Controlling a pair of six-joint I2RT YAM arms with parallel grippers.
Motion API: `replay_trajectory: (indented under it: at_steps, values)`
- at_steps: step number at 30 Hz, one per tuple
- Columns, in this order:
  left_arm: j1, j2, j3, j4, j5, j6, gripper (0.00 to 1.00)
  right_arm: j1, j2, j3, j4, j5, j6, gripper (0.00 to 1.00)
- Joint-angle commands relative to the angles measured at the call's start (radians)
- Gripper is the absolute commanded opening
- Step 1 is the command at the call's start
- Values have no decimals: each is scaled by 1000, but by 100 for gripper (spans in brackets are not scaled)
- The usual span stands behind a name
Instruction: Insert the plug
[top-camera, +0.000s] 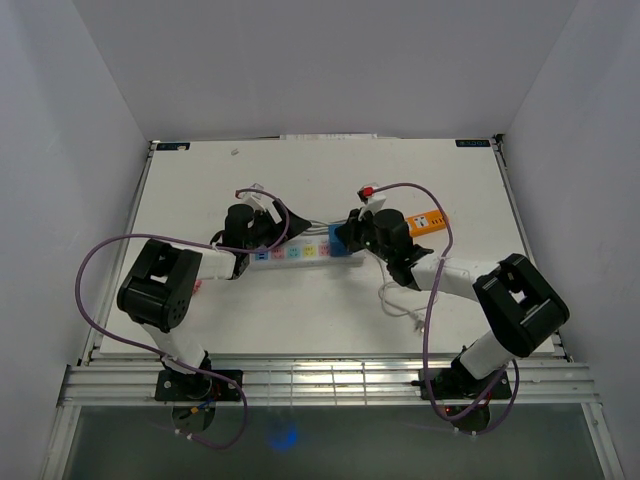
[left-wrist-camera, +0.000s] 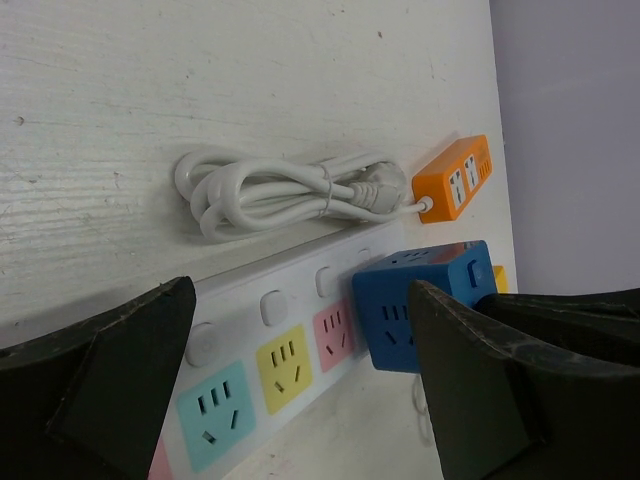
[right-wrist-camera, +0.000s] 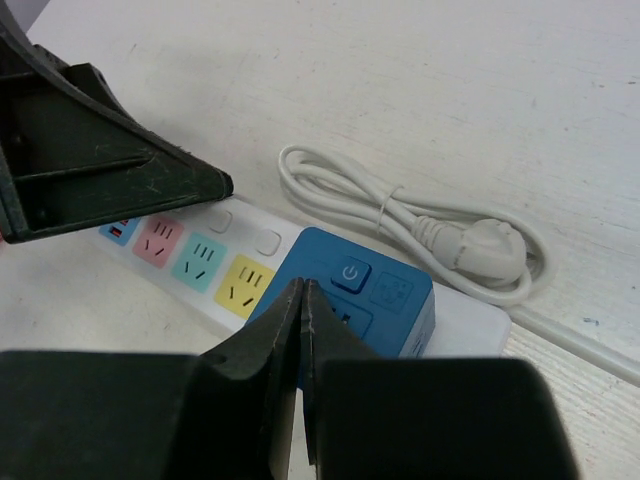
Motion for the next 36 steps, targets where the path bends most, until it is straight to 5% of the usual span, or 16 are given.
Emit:
replay_trajectory:
  at_steps: [1, 17, 36]
  values:
    - [-4, -20, 3, -8, -4, 9, 98, -29, 20, -56, -134, -11, 15, 8]
    - [-4, 2, 20, -25, -10, 17, 98, 27, -55, -164, -53, 81, -37, 8]
    - [-13, -75, 21, -68, -40, 32, 98, 101, -82, -105, -97, 213, -107, 8]
